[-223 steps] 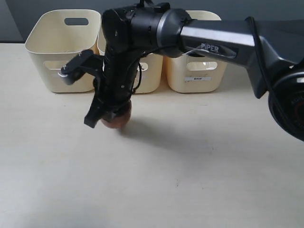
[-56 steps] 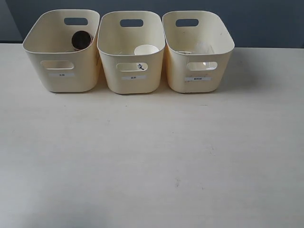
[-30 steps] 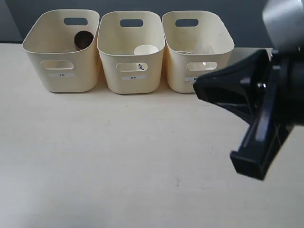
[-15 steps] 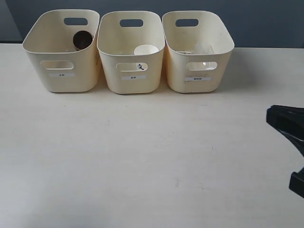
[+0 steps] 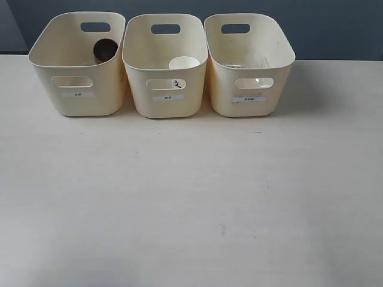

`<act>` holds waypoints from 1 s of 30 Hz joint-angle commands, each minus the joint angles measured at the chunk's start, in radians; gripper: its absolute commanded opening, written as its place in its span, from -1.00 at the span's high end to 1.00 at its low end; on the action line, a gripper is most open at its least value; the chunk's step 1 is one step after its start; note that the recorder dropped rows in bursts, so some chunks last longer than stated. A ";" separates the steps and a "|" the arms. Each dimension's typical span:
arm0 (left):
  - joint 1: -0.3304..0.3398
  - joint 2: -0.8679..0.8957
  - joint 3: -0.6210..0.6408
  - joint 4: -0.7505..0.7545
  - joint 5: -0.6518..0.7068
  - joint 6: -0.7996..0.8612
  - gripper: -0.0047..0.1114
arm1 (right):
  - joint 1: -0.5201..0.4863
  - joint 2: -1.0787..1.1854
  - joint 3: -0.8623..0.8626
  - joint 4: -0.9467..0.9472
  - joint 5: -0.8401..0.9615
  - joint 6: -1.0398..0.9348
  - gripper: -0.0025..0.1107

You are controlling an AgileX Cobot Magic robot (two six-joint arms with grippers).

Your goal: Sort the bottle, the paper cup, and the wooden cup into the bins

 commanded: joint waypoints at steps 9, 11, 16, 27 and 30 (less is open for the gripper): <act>0.003 -0.005 0.001 0.002 -0.004 -0.002 0.92 | -0.089 -0.128 0.067 0.048 0.001 0.000 0.97; 0.003 -0.005 0.001 0.002 -0.004 -0.002 0.92 | -0.089 -0.128 0.067 0.048 0.001 0.000 0.97; 0.003 -0.005 0.001 0.002 -0.004 -0.002 0.92 | -0.089 -0.128 0.067 0.048 -0.005 0.000 0.97; 0.003 -0.005 0.001 0.002 -0.004 -0.002 0.92 | -0.089 -0.128 0.067 0.048 -0.005 0.000 0.97; 0.003 -0.005 0.001 0.002 -0.004 -0.002 0.92 | -0.089 -0.128 0.067 0.048 -0.005 0.000 0.97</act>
